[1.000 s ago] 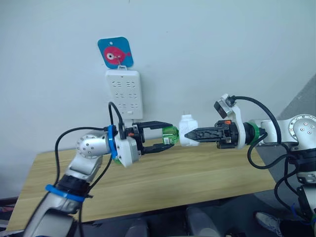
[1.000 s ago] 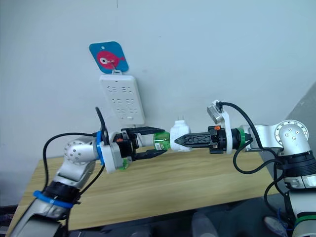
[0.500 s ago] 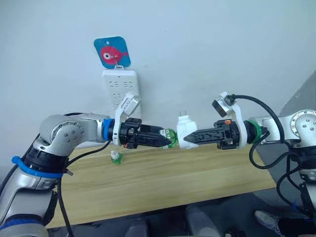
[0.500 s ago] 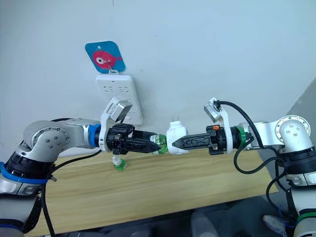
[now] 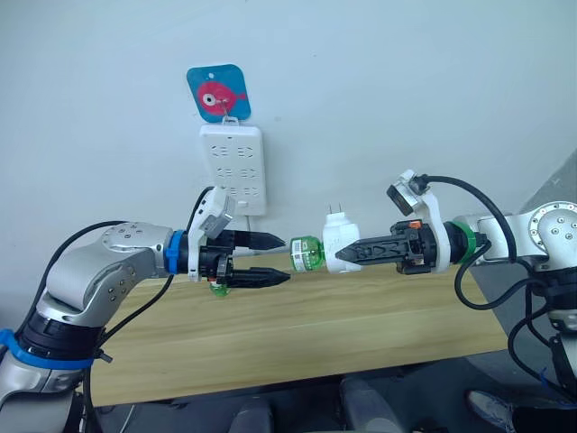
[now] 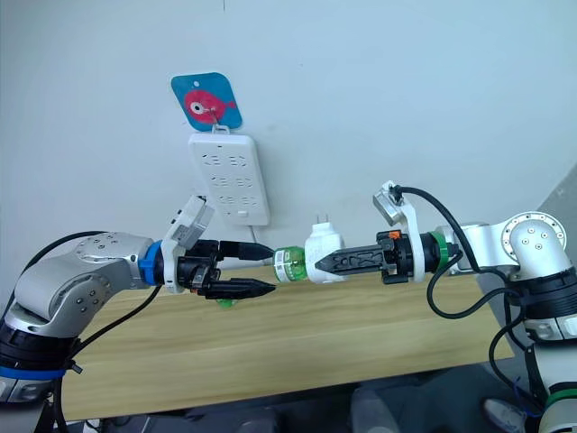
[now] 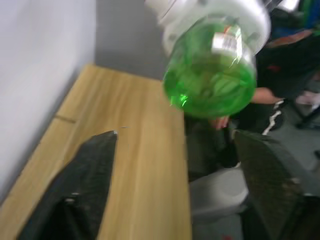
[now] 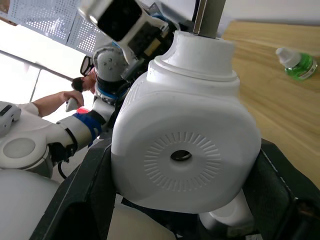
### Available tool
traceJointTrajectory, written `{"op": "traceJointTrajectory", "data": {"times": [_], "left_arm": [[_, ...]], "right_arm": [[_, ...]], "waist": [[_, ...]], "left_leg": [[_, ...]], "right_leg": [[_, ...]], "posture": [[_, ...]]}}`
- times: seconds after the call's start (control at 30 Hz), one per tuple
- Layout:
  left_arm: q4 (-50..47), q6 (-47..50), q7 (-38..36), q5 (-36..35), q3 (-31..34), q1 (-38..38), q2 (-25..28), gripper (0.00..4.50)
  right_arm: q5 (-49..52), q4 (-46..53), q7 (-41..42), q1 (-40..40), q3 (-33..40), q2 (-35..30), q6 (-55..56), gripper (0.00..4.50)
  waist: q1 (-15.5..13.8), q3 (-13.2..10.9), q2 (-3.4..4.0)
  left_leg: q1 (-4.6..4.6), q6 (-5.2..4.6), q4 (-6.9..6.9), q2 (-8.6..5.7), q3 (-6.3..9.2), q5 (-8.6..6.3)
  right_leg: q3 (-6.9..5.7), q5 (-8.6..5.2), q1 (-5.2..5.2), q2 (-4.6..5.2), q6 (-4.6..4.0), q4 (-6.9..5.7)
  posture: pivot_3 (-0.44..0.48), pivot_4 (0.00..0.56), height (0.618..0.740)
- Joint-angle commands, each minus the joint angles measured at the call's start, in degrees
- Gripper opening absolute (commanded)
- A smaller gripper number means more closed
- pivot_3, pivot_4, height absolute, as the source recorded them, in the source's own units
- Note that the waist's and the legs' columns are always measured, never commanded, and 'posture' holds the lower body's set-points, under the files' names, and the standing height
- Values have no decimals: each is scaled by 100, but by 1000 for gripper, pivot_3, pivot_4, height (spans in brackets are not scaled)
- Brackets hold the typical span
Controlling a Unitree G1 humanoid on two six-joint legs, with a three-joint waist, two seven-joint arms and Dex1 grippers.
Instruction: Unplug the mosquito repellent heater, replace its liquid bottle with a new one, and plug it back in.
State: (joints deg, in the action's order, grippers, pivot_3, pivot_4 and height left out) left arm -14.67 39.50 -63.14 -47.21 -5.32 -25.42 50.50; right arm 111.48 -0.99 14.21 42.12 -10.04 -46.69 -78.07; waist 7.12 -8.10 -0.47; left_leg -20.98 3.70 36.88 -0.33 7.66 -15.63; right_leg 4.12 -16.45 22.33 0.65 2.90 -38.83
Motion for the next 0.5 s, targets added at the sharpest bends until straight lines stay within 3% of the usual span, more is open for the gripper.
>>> {"op": "traceJointTrajectory", "data": {"times": [0.03,0.3,0.5], "left_arm": [[74,-92,-24,160,277,-45,-45,4500],[275,-2995,-634,1700,553,843,-266,4500],[728,-5500,-800,2517,557,1163,-964,4500]], "right_arm": [[151,14,139,151,132,-12,11,3090],[152,-203,41,73,161,38,72,3090],[152,-458,-302,-115,171,351,171,3090]], "waist": [[-40,0,0],[-71,-3,5],[-165,-3,4]], "left_leg": [[0,0,0,0,-1,0],[-1,-1,-11,2,-2,-1],[-2,-1,-4,-2,-5,-1]], "right_leg": [[1,0,0,1,0,0],[1,11,6,3,-21,2],[1,11,0,9,-19,8]], "posture": [[-110,92,740],[-101,94,740],[-95,106,740]]}}
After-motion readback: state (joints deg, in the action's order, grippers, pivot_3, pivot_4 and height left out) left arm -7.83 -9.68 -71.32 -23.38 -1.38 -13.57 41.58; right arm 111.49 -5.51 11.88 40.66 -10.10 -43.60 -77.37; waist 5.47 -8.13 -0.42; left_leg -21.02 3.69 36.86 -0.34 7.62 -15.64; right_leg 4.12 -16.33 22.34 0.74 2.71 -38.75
